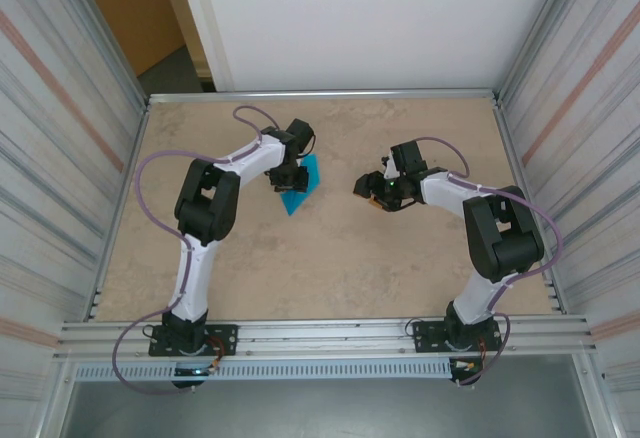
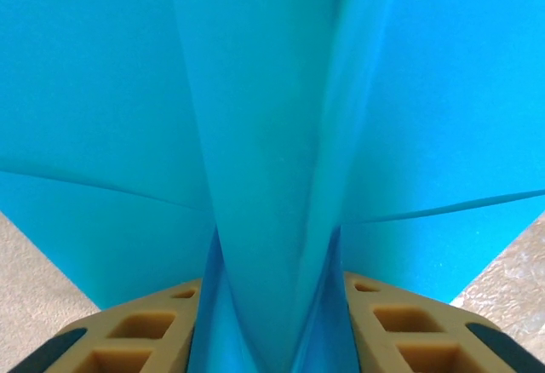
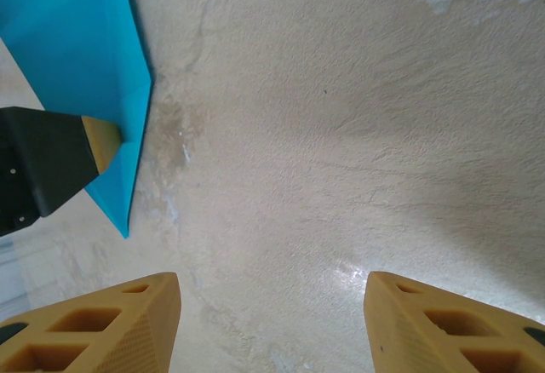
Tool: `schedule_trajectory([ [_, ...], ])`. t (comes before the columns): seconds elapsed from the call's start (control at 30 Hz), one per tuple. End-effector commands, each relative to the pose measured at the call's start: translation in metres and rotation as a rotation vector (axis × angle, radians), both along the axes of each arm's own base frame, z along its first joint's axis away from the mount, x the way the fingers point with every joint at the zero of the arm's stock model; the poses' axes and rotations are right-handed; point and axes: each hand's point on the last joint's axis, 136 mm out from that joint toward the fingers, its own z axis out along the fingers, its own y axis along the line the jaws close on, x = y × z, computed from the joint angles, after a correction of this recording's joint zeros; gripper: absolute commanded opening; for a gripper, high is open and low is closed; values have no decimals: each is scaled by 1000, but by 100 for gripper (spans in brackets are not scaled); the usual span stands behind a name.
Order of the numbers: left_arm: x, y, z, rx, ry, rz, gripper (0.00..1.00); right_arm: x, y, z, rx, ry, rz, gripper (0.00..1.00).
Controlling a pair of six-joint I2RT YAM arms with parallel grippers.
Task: Fold a paper plane with a square sheet of paper (pick it up from the middle)
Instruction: Move a paper plane to the center of the table, then reset both arms
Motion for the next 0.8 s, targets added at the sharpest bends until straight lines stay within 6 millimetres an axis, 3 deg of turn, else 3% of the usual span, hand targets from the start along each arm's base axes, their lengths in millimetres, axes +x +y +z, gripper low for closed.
schedule_trajectory([
  [0.0,-11,12,-36,63,77,39,39,-2,-6,2,-9,-2,-15,58],
  [0.17,-8,6,-26,36,62,41,39,0,-8,5,-7,-6,-23,58],
  [0.47,9,-9,71,-100,-104,90,46,12,-27,40,-29,-89,-60,61],
  [0.5,9,-7,90,-117,-142,100,48,13,-33,45,-51,-107,-72,62],
  [0.63,3,7,124,-130,-225,130,53,17,-62,74,-166,-213,-120,65],
  [0.77,-5,32,159,-155,-346,173,59,19,-103,111,-325,-345,-196,70],
])
